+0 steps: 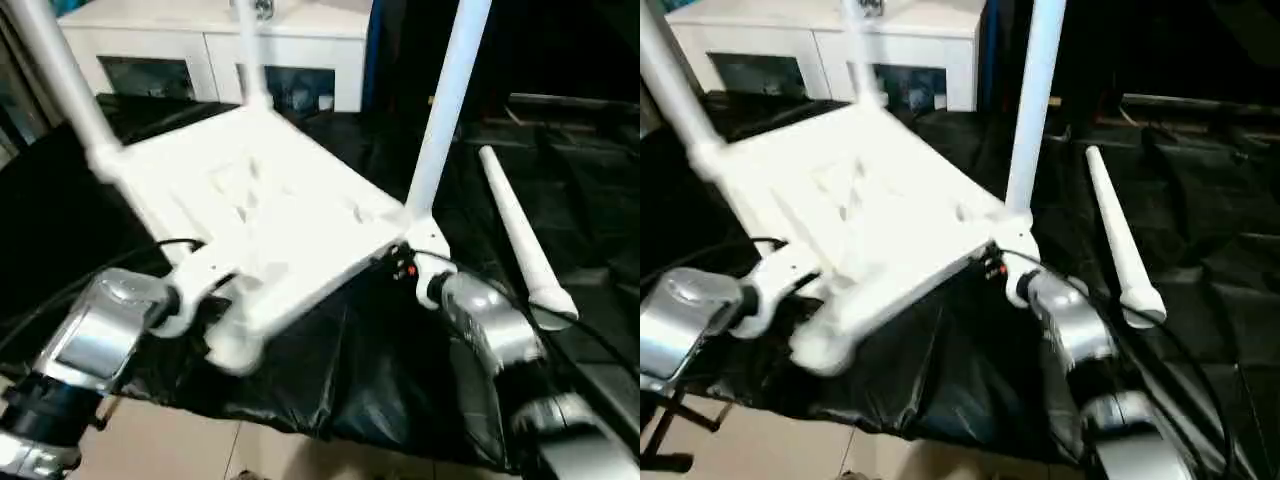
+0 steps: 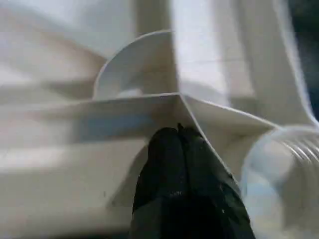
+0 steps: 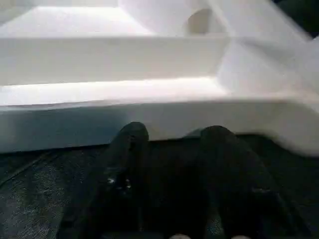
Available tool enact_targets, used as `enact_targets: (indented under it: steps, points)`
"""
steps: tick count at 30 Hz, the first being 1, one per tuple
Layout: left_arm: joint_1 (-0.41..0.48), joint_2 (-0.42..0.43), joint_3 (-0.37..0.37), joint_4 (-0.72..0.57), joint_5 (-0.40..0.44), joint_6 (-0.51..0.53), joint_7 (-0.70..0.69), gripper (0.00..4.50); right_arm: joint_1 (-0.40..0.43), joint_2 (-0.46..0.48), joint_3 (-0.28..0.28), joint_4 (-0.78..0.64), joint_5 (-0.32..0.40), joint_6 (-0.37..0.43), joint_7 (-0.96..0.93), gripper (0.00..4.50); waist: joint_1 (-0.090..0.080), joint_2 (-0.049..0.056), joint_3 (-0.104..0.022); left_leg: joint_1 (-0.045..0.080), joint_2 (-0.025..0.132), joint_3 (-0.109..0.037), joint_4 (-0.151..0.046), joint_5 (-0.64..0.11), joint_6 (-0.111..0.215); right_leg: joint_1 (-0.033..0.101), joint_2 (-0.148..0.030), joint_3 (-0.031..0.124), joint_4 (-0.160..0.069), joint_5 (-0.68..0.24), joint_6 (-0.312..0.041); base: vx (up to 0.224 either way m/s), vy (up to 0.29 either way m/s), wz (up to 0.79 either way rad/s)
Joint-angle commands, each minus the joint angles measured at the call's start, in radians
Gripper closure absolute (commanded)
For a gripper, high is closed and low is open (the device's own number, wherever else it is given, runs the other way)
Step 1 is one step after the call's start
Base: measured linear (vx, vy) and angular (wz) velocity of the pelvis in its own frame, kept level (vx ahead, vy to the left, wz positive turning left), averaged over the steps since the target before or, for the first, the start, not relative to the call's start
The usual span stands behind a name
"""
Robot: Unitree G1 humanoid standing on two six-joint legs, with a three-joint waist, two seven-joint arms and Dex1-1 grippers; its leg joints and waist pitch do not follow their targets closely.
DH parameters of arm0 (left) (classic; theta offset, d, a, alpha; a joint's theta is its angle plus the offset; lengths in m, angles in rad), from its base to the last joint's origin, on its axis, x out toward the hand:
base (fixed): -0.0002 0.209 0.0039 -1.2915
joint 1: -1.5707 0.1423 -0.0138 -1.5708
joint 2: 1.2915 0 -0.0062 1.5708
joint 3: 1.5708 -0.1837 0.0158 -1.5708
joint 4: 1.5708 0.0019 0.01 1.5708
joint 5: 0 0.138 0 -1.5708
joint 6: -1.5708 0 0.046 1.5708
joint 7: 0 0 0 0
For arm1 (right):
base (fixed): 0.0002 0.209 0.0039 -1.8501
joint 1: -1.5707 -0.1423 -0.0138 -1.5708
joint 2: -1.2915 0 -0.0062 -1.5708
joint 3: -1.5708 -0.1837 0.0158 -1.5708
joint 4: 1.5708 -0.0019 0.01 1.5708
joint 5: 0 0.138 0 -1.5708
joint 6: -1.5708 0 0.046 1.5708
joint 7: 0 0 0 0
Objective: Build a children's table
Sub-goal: Rotate table base
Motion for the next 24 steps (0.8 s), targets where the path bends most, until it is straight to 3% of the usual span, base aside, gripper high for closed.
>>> enact_targets:
  steps: [1, 5, 8, 9, 10, 13, 14, 15, 18, 19, 20, 21, 22, 24]
  points:
    - [-0.029, -0.024, -0.030, -0.047, -0.060, 0.017, -0.057, 4.50, -0.041, 0.037, 0.032, 0.028, -0.001, -0.031, 0.010, 2.80, 0.007, -0.004, -0.067, 0.005, 0.040, -0.014, -0.063, -0.111, 0.049, 0.059, -0.066, 0.047, -0.058, -0.072, -0.283, 0.000, 0.000, 0.00]
    - [-0.085, -0.106, -0.056, -0.004, -0.075, 0.007, -0.029, 4.50, -0.103, 0.060, 0.024, 0.135, -0.024, -0.093, -0.011, 3.12, 0.005, -0.006, -0.069, 0.006, 0.038, -0.010, -0.057, -0.093, 0.068, 0.058, -0.065, 0.045, -0.058, -0.053, -0.304, 0.000, 0.000, 0.00]
    - [-0.115, -0.141, -0.062, 0.077, -0.042, -0.052, 0.027, 4.50, -0.115, 0.053, 0.007, 0.155, -0.029, -0.104, -0.034, 3.49, 0.005, -0.007, -0.067, 0.003, 0.039, -0.012, -0.059, -0.109, 0.070, 0.062, -0.066, 0.045, -0.061, -0.078, -0.290, 0.000, 0.000, 0.00]
    - [-0.115, -0.141, -0.062, 0.077, -0.042, -0.052, 0.027, 4.50, -0.115, 0.053, 0.007, 0.155, -0.029, -0.104, -0.034, 3.49, 0.004, -0.006, -0.066, 0.005, 0.038, -0.010, -0.058, -0.115, 0.070, 0.059, -0.064, 0.045, -0.063, -0.085, -0.286, 0.000, 0.000, 0.00]
    - [-0.138, -0.167, -0.055, 0.148, -0.019, -0.117, 0.074, 4.50, -0.118, 0.036, -0.004, 0.157, -0.037, -0.108, -0.067, 3.49, 0.004, -0.003, -0.067, 0.005, 0.037, -0.011, -0.057, -0.114, 0.067, 0.061, -0.062, 0.045, -0.063, -0.084, -0.281, 0.000, 0.000, 0.00]
    - [-0.151, -0.171, -0.051, 0.179, -0.008, -0.147, 0.096, 4.50, -0.121, 0.022, -0.018, 0.152, -0.042, -0.101, -0.105, 3.66, 0.005, -0.006, -0.070, 0.004, 0.039, -0.013, -0.058, -0.110, 0.062, 0.064, -0.063, 0.044, -0.061, -0.077, -0.271, 0.000, 0.000, 0.00]
    - [-0.160, -0.169, -0.039, 0.187, -0.012, -0.163, 0.100, 4.50, -0.123, -0.006, -0.032, 0.122, -0.078, -0.045, -0.214, 3.66, 0.007, -0.002, -0.069, 0.008, 0.038, -0.012, -0.058, -0.086, 0.056, 0.060, -0.058, 0.045, -0.060, -0.058, -0.271, 0.000, 0.000, 0.00]
    - [-0.161, -0.163, -0.031, 0.176, -0.020, -0.165, 0.092, 4.50, -0.129, -0.028, -0.043, 0.096, -0.091, 0.005, -0.245, 3.66, 0.008, -0.004, -0.072, 0.009, 0.038, -0.011, -0.057, -0.082, 0.054, 0.062, -0.058, 0.044, -0.058, -0.048, -0.273, 0.000, 0.000, 0.00]
    - [-0.154, -0.139, -0.024, 0.132, -0.037, -0.166, 0.062, 4.50, -0.134, -0.077, -0.094, 0.027, -0.010, 0.056, -0.099, 3.66, 0.015, -0.006, -0.075, 0.007, 0.038, -0.011, -0.054, -0.079, 0.071, 0.066, -0.059, 0.045, -0.053, -0.018, -0.269, 0.000, 0.000, 0.00]
    - [-0.154, -0.138, -0.024, 0.131, -0.038, -0.169, 0.061, 4.50, -0.136, -0.080, -0.100, 0.026, -0.007, 0.059, -0.104, 3.42, 0.014, -0.008, -0.073, 0.005, 0.037, -0.010, -0.053, -0.080, 0.079, 0.066, -0.059, 0.045, -0.053, -0.015, -0.270, 0.000, 0.000, 0.00]
    - [-0.154, -0.138, -0.003, 0.118, -0.062, -0.171, 0.057, 4.50, -0.166, -0.116, -0.162, 0.027, 0.014, 0.109, -0.170, 3.34, 0.014, -0.008, -0.072, 0.006, 0.036, -0.009, -0.054, -0.072, 0.079, 0.066, -0.060, 0.045, -0.055, -0.024, -0.274, 0.000, 0.000, 0.00]
    - [-0.157, -0.140, 0.009, 0.115, -0.078, -0.174, 0.052, 4.50, -0.185, -0.142, -0.180, 0.038, 0.012, 0.134, -0.202, 3.34, 0.017, 0.021, -0.074, 0.009, 0.036, -0.013, -0.052, -0.073, 0.071, 0.063, -0.062, 0.043, -0.051, -0.026, -0.280, 0.000, 0.000, 0.00]
    - [-0.161, -0.138, 0.017, 0.101, -0.102, -0.184, 0.030, 4.30, -0.219, -0.187, -0.197, 0.073, 0.002, 0.167, -0.240, 3.29, 0.012, 0.004, -0.070, 0.009, 0.036, -0.011, -0.054, -0.094, 0.058, 0.062, -0.055, 0.041, -0.059, -0.044, -0.283, 0.000, 0.000, 0.00]
    - [-0.172, -0.144, 0.022, 0.091, -0.132, -0.192, 0.009, 4.09, -0.251, -0.225, -0.203, 0.118, 0.000, 0.189, -0.261, 3.01, 0.014, 0.002, -0.068, 0.009, 0.032, -0.007, -0.051, -0.121, 0.049, 0.062, -0.056, 0.042, -0.062, -0.078, -0.284, 0.000, 0.000, 0.00]
